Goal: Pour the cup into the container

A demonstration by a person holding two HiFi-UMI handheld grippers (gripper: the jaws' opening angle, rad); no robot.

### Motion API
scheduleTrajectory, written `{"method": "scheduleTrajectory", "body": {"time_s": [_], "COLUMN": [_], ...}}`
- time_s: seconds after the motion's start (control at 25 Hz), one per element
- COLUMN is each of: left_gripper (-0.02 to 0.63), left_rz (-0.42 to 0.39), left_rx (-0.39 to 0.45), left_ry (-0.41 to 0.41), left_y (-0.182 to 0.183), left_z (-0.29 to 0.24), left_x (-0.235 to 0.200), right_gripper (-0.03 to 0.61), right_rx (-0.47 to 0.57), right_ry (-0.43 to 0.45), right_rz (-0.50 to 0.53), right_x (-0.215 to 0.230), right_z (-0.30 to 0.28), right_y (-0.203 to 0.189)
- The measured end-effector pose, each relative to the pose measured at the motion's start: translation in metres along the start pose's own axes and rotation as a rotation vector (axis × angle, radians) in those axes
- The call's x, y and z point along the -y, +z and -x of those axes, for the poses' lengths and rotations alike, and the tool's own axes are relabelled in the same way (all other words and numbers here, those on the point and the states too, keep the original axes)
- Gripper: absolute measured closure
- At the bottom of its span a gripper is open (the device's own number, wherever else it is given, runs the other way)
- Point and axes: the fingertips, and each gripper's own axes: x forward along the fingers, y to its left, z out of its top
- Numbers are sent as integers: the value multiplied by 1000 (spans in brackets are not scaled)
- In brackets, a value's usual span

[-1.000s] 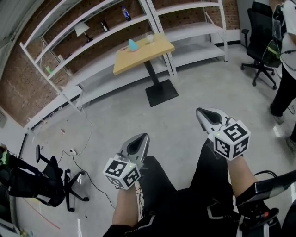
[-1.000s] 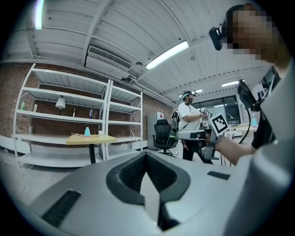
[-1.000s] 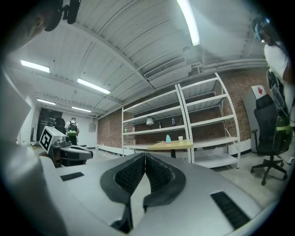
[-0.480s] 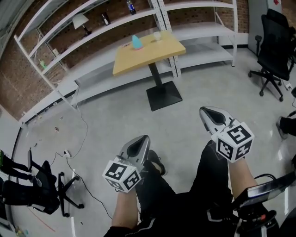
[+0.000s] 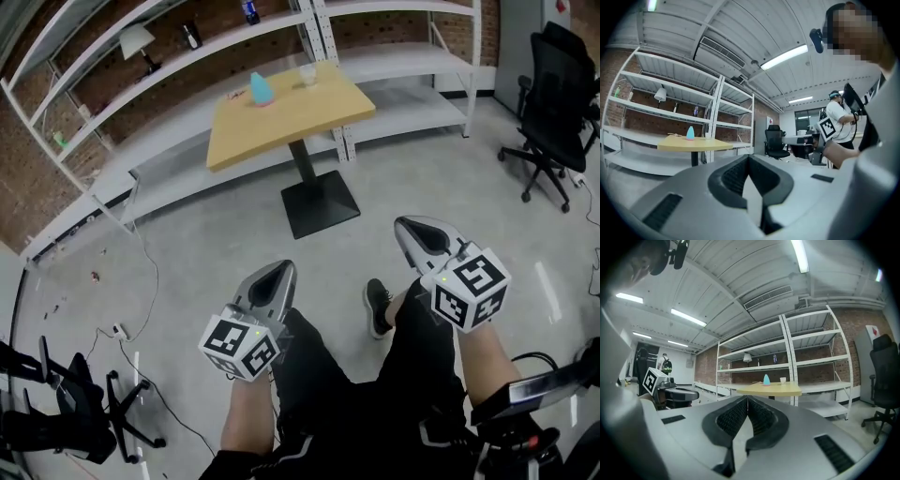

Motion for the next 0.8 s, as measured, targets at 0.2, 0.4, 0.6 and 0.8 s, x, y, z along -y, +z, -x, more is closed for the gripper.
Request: {"method": "scheduleTrajectory", "body": {"time_s": [0.2, 0.4, 0.6, 0.8], "left_gripper": [620, 620, 620, 620], "left_rz": [-12, -40, -21, -17], "left_rx": [9, 14, 41, 43], "left_ry": [-11, -4, 30, 45], "left_y": [18, 37, 48, 51], "left_z": [-52, -97, -138, -184], "left_x": [-45, -107, -174, -249], "right_gripper": [577, 577, 575, 575], "right_rx": [37, 71, 82, 90], "right_ry": [-6, -6, -9, -17], "right_rz": [6, -4, -8, -12], "right_x": [36, 74, 111, 142], "right_z": [-55, -126, -197, -276], "right_y": [19, 35, 48, 54]}}
